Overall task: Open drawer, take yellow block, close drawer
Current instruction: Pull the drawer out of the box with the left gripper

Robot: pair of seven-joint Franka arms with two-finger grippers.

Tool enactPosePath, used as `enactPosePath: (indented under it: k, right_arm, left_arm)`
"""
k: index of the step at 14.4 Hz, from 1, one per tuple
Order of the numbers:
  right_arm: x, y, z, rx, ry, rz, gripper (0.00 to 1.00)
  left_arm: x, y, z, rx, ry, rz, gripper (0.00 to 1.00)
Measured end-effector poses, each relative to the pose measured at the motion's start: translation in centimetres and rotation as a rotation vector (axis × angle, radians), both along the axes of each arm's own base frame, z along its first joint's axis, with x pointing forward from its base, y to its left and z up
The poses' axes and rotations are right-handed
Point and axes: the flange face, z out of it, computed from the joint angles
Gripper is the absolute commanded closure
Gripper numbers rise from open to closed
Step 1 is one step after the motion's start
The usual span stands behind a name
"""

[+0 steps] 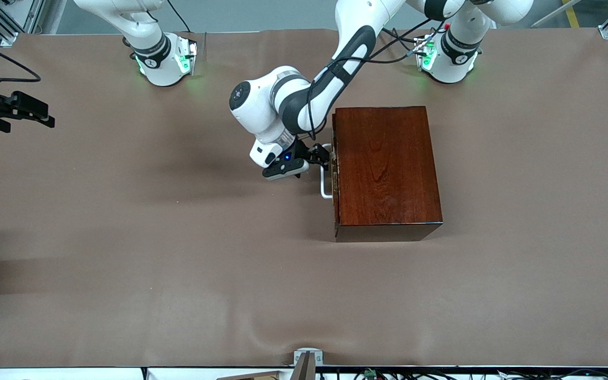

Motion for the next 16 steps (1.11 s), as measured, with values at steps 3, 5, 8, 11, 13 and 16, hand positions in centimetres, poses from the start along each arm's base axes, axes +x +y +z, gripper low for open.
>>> enactPosePath:
  k: [3,5,8,11,13,16]
  right_arm:
    - [0.0,0.0,0.0,0.000,0.000,0.000,0.00]
    - [0.0,0.0,0.0,0.000,0.000,0.000,0.00]
    - [0.0,0.0,0.0,0.000,0.000,0.000,0.00]
    - [0.0,0.0,0.0,0.000,0.000,0.000,0.00]
    - [0.0,0.0,0.0,0.000,0.000,0.000,0.00]
    - [0.0,-0.1,0.0,0.000,0.000,-0.003,0.00]
  left_arm:
    - [0.0,-0.7,0.4,-0.055,-0.025,0.034,0.00]
    - [0.0,-0.8,0.5,-0.063,-0.029,0.042,0.00]
    - [0.0,-1.3,0.8,-0.101,-0.049,0.084,0.00]
    - [0.0,-1.9,1.2,-0.154,-0.060,0.105,0.00]
    - [-0.1,-2.4,1.6,-0.184,-0.066,0.116,0.00]
    - [-0.2,-3.0,2.1,-0.222,-0.084,0.139,0.00]
